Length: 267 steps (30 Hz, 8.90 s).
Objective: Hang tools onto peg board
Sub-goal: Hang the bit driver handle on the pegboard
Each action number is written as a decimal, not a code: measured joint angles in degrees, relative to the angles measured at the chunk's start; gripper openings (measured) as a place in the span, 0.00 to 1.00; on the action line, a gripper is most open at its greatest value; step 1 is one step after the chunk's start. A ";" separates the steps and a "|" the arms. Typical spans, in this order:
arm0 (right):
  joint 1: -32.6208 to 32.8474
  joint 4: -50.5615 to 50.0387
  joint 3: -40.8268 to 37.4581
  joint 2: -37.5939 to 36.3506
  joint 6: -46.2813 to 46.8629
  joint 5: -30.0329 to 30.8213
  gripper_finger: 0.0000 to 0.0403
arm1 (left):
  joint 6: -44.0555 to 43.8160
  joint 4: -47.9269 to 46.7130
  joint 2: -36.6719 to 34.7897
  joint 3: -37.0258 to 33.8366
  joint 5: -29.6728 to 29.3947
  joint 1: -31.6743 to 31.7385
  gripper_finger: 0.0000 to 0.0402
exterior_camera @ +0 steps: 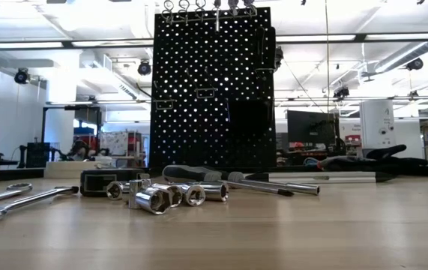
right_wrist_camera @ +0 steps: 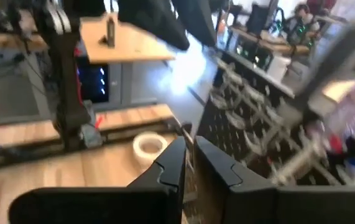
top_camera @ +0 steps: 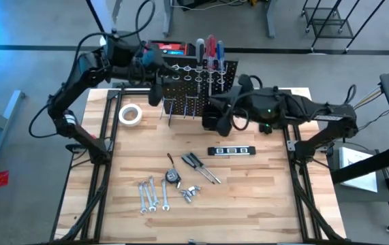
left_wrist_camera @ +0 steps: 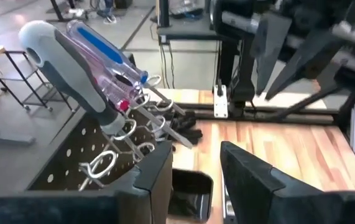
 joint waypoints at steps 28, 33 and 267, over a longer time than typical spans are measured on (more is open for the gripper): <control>-3.36 19.22 -20.65 -3.63 -4.21 -6.78 0.00 | -18.41 51.23 -33.67 -77.27 -6.82 -9.40 0.29; 2.97 22.12 -26.88 -5.39 1.46 -8.52 0.00 | -22.68 63.13 -33.47 -88.62 -7.84 -14.24 0.29; 22.27 94.84 -55.29 13.75 -0.77 22.94 0.52 | -13.18 8.88 5.57 11.79 -17.85 3.87 0.24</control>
